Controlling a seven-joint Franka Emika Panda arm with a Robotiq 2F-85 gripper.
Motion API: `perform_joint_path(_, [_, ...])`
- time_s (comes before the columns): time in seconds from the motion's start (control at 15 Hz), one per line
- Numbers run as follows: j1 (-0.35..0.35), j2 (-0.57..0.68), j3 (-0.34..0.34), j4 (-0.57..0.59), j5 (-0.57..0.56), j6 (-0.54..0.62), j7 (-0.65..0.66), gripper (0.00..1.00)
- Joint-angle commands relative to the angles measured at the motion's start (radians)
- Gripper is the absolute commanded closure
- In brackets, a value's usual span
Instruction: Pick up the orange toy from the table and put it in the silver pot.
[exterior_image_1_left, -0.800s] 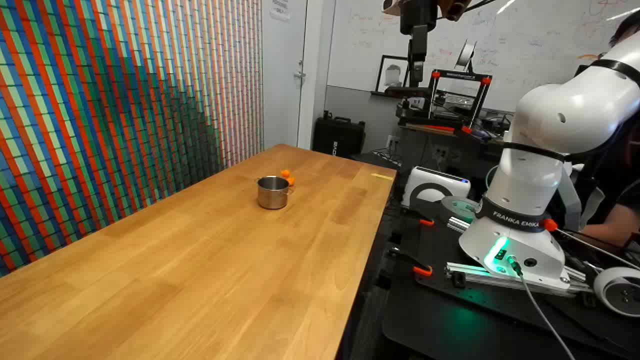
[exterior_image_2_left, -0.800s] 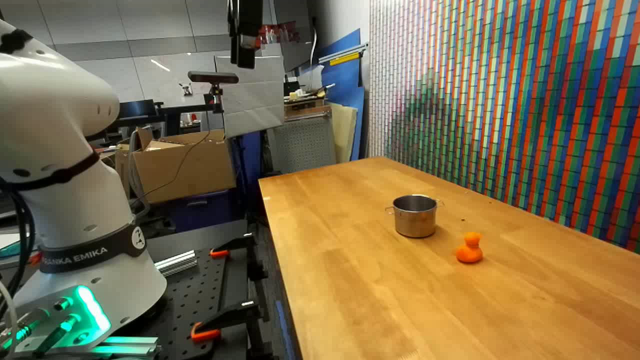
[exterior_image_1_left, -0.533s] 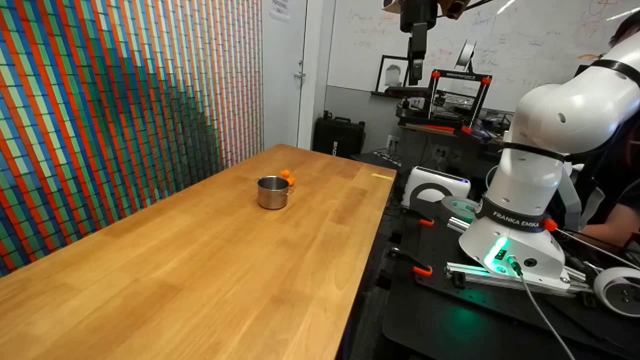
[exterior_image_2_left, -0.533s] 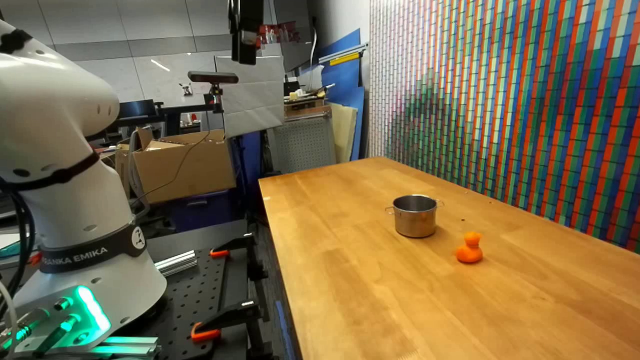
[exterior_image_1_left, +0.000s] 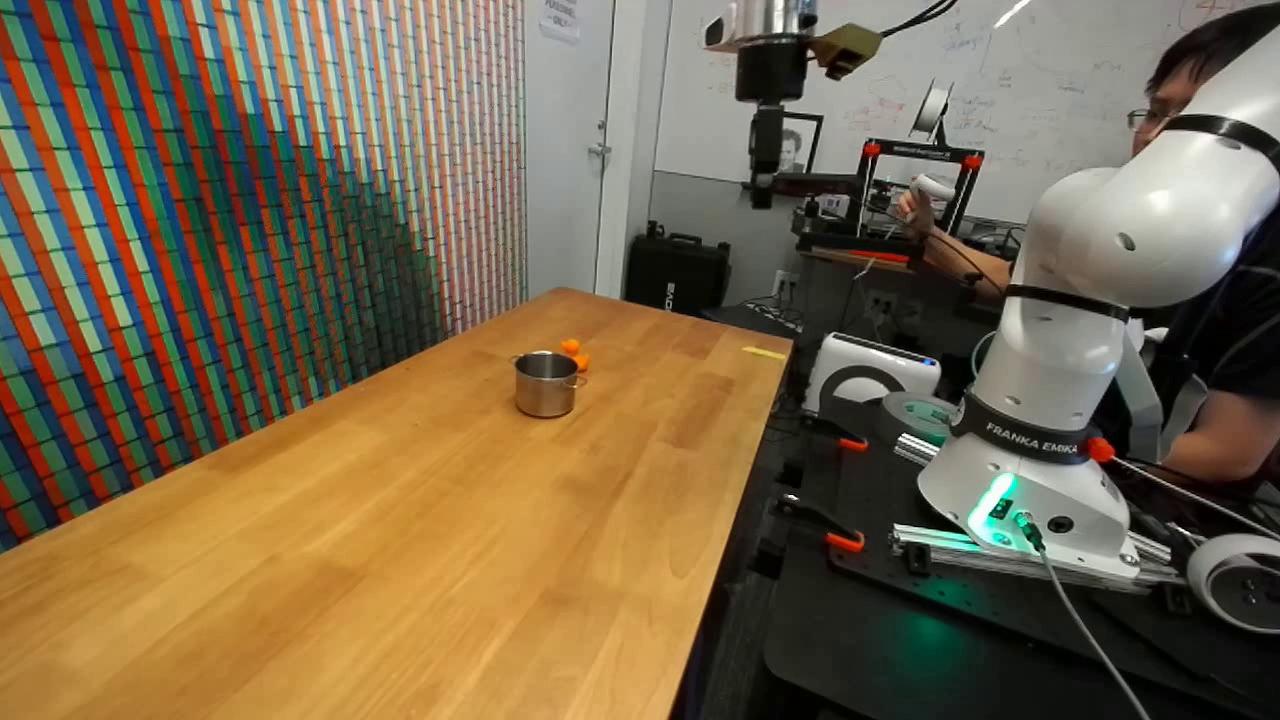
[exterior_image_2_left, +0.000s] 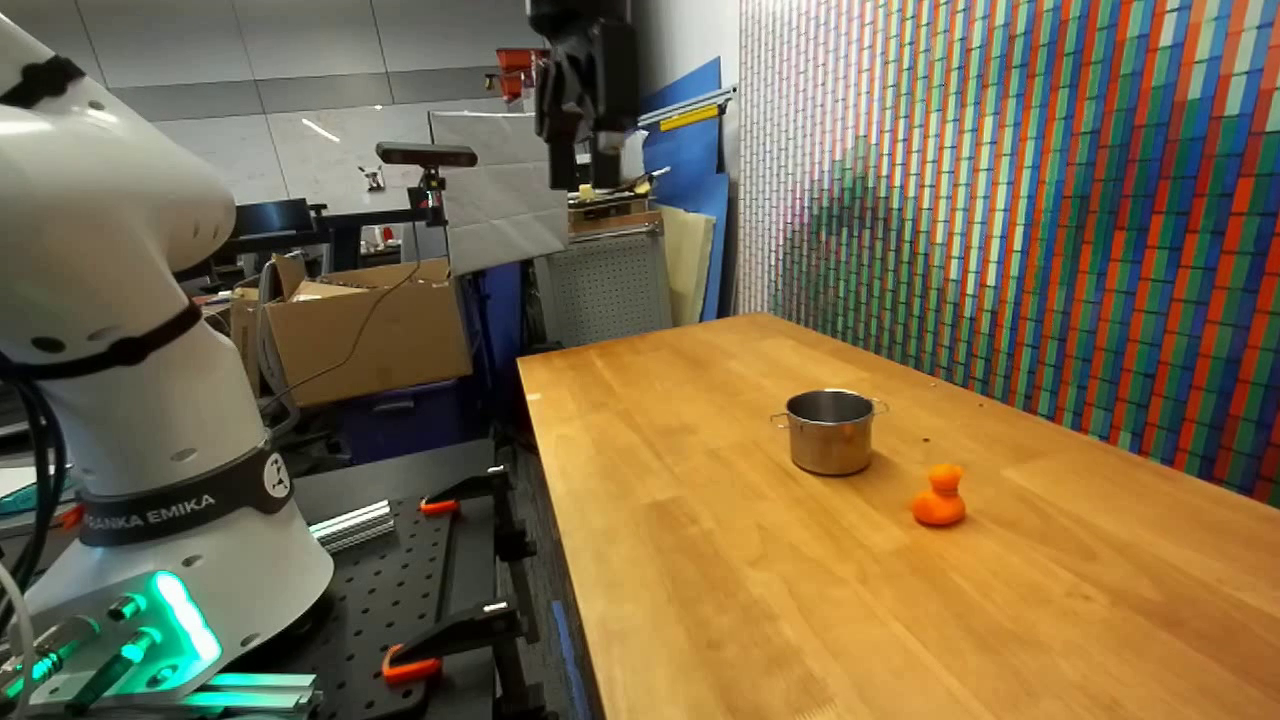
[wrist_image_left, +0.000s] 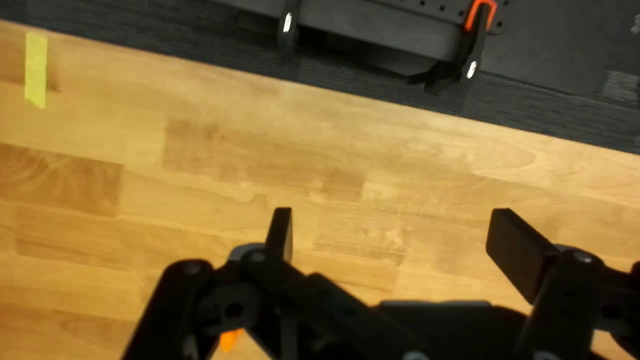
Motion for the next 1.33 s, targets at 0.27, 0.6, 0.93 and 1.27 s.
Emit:
perform_joint_path(0.27, [-0.026,0.52,0.023,0.198,-0.184,0.404,0.032,0.0])
perform_joint_path(0.6, [-0.066,0.826,-0.019,0.409,-0.292,0.545,0.114,0.0])
perform_joint_path(0.93, [-0.07,1.08,-0.064,0.571,-0.265,0.639,0.211,0.0])
perform_joint_path(1.27, [-0.077,1.211,-0.024,0.654,-0.146,0.648,0.243,0.0])
